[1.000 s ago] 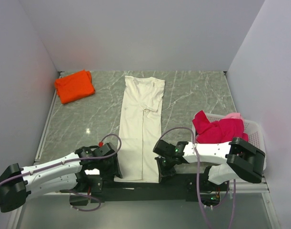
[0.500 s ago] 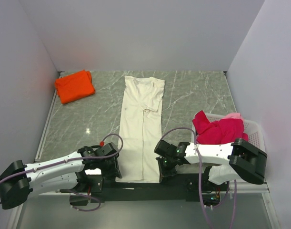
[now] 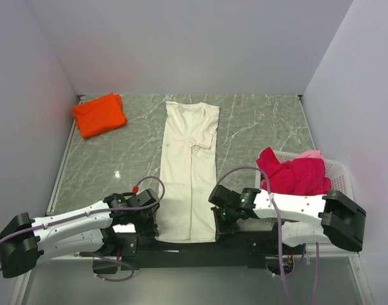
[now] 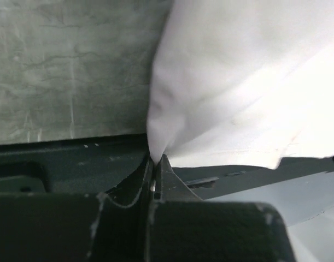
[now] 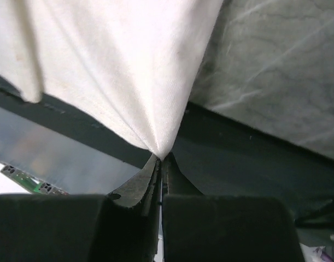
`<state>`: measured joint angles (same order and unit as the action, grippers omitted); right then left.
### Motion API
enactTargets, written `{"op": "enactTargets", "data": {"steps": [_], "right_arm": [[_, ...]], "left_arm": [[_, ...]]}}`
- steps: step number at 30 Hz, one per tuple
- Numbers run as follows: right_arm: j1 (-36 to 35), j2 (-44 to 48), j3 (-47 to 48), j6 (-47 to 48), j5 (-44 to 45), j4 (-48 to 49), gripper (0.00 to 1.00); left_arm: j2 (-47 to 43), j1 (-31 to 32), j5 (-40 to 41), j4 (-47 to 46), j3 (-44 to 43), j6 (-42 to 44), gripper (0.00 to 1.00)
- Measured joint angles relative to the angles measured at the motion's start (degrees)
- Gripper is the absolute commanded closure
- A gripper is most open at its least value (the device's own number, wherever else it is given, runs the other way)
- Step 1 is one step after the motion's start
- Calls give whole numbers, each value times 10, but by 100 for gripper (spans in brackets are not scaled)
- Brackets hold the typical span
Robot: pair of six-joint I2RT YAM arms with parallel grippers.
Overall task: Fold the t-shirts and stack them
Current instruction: Fold the tshirt
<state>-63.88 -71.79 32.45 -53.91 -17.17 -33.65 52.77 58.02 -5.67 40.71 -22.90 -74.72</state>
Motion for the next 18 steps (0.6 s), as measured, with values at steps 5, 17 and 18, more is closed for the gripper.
{"op": "enactTargets", "data": {"steps": [5, 17, 18], "right_arm": [[0, 54, 39, -7, 24, -57, 100], [83, 47, 177, 18, 107, -154, 100], [97, 39, 188, 25, 112, -156, 100]], "left_arm": [[-5, 0, 40, 47, -67, -2, 99], [42, -20, 139, 98, -218, 22, 100], [47, -32, 142, 98, -224, 29, 100]]}}
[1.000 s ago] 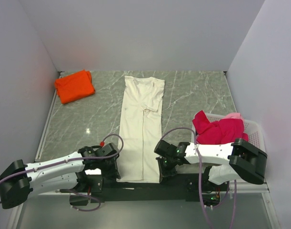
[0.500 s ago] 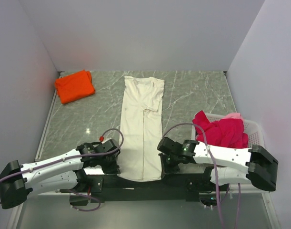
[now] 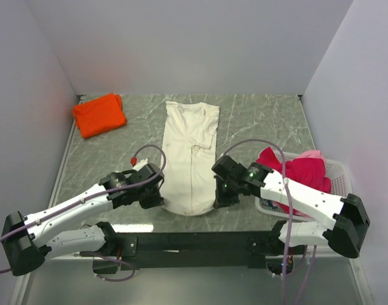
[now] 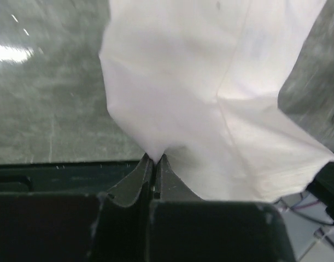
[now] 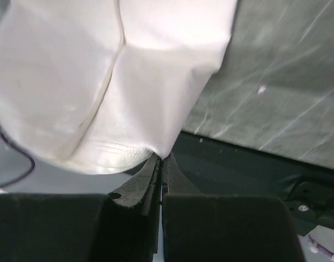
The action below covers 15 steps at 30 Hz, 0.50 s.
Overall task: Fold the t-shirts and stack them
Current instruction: Fold the tshirt
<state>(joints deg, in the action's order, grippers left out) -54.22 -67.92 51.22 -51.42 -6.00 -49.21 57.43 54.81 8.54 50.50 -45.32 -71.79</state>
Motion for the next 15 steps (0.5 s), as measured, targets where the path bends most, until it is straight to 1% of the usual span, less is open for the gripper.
{"op": "enactTargets", "data": {"steps": [4, 7, 10, 15], "right_arm": [[43, -49, 54, 33, 21, -10, 100], [70, -94, 101, 61, 26, -13, 100], [95, -139, 141, 86, 34, -17, 100], [128, -219, 210, 127, 40, -26, 100]], "left_arm": [[21, -71, 3, -7, -21, 45, 100], [48, -132, -6, -32, -34, 90, 100], [95, -172, -19, -55, -56, 130, 100], [181, -218, -48, -96, -98, 187, 100]]}}
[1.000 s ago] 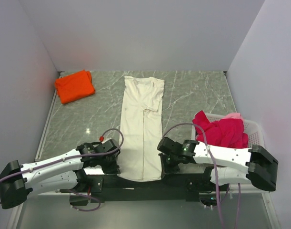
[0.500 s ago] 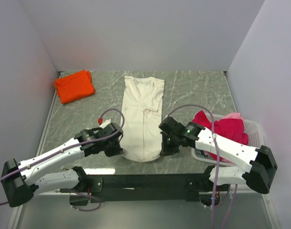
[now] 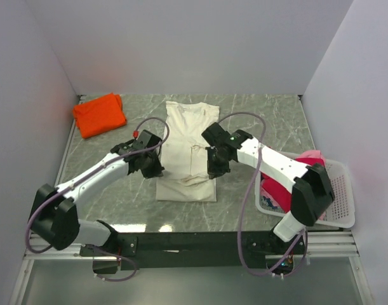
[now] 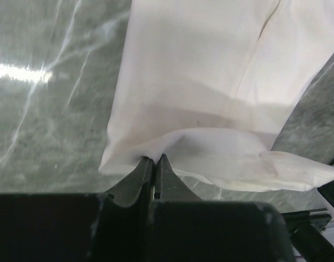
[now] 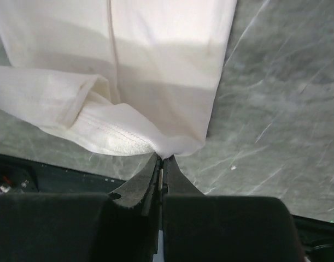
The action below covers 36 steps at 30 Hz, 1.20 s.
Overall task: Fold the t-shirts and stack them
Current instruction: Fold the tshirt
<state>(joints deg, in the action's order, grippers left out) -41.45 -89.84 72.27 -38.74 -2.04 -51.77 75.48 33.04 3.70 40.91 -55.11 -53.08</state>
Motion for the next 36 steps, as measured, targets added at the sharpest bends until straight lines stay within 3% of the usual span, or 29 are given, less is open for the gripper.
{"op": "enactTargets", "data": {"steps": [18, 27, 36], "right_arm": [[116, -213, 221, 86, 7, -32, 100], [135, -305, 303, 99, 2, -50, 100], [141, -346, 358, 97, 1, -78, 100]], "left_arm": [[221, -118, -85, -49, -179, 105, 100], [332, -169, -161, -62, -234, 152, 98], [377, -202, -238, -78, -273, 194, 95]]}}
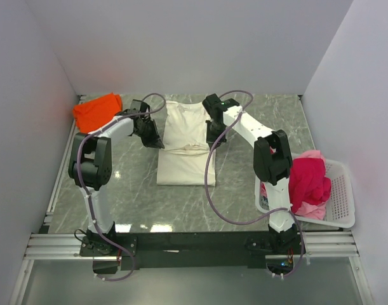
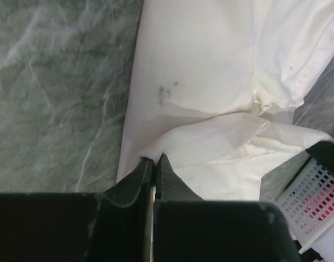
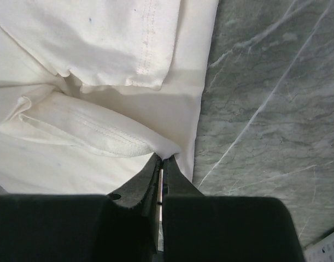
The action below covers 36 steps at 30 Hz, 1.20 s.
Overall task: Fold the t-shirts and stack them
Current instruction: Fold the tshirt
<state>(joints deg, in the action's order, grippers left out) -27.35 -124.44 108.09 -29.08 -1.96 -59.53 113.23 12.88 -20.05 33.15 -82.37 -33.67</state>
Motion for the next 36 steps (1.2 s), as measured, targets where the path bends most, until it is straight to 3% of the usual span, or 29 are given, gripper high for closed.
{"op": "enactTargets", "data": {"steps": [6, 10, 12, 16, 17, 21, 30, 36], "right_arm": [[0, 0, 2, -14, 2, -2, 100], [0, 0, 2, -22, 9, -4, 100], [1, 0, 2, -26, 13, -9, 100], [3, 0, 3, -32, 23, -18, 74], [3, 0, 3, -35, 27, -20, 71], [4, 2, 3, -40, 45, -26, 62], [-12, 75, -44, -39, 40, 10, 60], [-53, 68, -45, -39, 13, 21, 61]], "left_arm": [[28, -17, -32, -12, -17, 21, 87], [32, -22, -56, -24, -17, 31, 72], [32, -23, -67, -37, -17, 34, 58], [32, -24, -77, -55, -16, 36, 42], [32, -24, -77, -59, -16, 37, 38], [21, -24, -61, -70, 3, 43, 33], [-130, -20, -20, -97, 135, 60, 30], [-144, -6, -13, -101, 180, 74, 31]]}}
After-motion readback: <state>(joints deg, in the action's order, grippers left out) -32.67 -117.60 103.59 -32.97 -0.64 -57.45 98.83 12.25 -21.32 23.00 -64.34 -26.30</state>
